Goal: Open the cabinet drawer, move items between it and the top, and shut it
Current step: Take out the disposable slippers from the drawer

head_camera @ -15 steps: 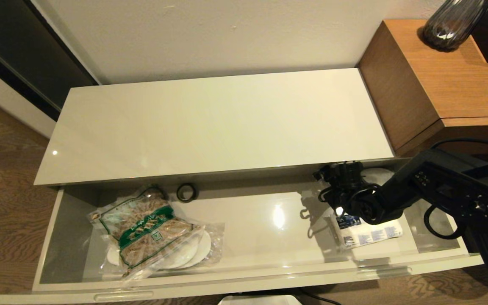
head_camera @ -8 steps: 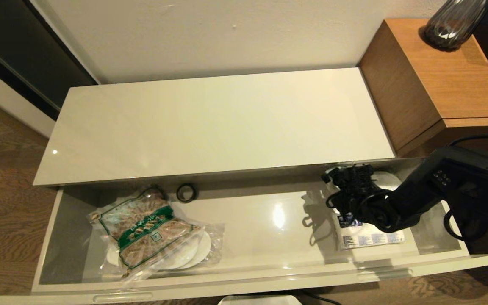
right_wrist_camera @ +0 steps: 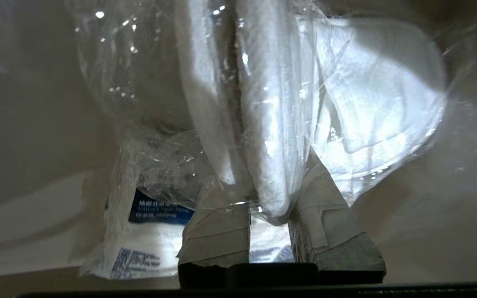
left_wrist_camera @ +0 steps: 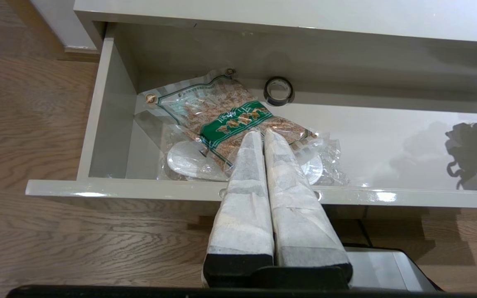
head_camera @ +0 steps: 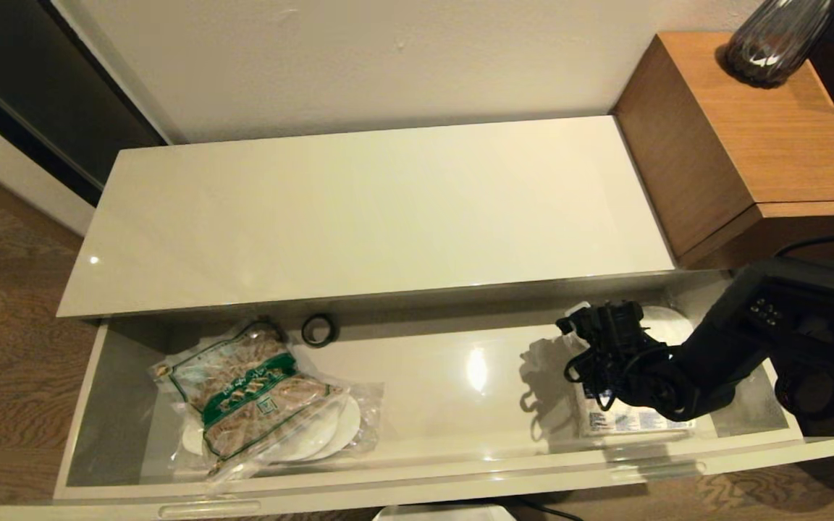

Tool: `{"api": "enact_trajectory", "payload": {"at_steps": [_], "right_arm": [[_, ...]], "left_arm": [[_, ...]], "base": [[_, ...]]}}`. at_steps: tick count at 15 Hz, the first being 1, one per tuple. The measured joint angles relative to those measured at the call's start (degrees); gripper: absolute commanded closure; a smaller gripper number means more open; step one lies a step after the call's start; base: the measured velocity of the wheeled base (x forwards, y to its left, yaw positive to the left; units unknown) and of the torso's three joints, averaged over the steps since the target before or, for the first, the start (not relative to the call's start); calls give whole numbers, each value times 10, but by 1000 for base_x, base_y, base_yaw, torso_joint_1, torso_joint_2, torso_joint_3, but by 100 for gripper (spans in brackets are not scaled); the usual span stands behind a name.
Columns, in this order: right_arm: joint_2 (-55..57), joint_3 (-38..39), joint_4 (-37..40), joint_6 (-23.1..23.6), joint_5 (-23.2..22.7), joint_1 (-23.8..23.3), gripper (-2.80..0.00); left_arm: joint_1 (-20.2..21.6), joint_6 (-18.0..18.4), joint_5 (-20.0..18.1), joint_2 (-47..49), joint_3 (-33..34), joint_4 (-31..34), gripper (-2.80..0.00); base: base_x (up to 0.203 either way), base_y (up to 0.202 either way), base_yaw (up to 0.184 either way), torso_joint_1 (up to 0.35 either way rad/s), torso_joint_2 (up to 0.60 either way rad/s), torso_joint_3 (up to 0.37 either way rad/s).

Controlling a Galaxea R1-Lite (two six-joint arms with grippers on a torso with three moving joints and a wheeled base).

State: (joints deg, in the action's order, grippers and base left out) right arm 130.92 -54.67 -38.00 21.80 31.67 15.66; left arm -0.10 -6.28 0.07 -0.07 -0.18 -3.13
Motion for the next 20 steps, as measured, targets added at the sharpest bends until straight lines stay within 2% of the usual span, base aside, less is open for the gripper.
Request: {"api": "enact_trajectory", "payload": {"at_steps": [7, 13, 17, 20], "right_arm": [[-97, 45, 28, -6, 3, 36, 0], [-156, 93, 28, -10, 26, 59, 0], [-191, 106, 31, -14, 41, 71, 0], [-223, 102, 62, -13, 46, 73, 0]], "left_arm": [[0, 0, 0, 0, 0, 0, 0], [0, 0, 0, 0, 0, 0, 0], [0, 0, 0, 0, 0, 0, 0], [0, 0, 0, 0, 0, 0, 0]], "base": [[0, 0, 0, 0, 0, 0], [0, 0, 0, 0, 0, 0], [0, 0, 0, 0, 0, 0], [0, 0, 0, 0, 0, 0]]}}
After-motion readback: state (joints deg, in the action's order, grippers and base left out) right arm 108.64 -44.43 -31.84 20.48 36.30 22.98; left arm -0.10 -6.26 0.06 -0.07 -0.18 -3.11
